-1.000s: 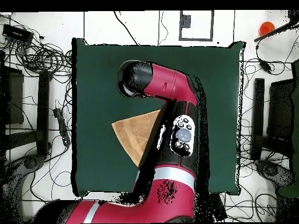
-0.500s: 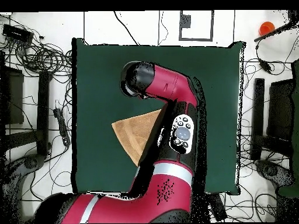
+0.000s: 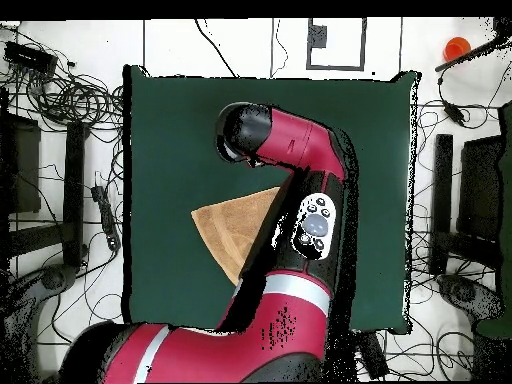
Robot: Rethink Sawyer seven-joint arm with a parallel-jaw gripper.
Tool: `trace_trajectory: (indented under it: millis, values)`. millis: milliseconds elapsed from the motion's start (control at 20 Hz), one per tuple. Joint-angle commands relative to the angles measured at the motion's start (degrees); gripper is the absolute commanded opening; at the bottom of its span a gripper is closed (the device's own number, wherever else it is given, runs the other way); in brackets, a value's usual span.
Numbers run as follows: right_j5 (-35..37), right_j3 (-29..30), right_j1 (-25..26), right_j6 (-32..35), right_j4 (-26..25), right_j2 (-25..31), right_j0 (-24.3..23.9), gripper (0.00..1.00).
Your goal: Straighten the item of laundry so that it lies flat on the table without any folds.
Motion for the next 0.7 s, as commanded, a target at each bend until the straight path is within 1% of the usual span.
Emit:
trace_trajectory:
  millis: [50, 350, 650, 700]
  values:
    - [6.55, 0.76, -0.25, 17.36, 3.26, 1.43, 2.87, 1.00]
    - [7.14, 2.44, -0.96, 18.71, 4.01, 0.71, 3.80, 1.00]
    - [5.96, 3.89, -1.22, 22.74, 6.75, -0.37, 4.82, 1.00]
    - [6.31, 3.85, -1.11, 24.22, 7.39, -0.90, 5.23, 1.00]
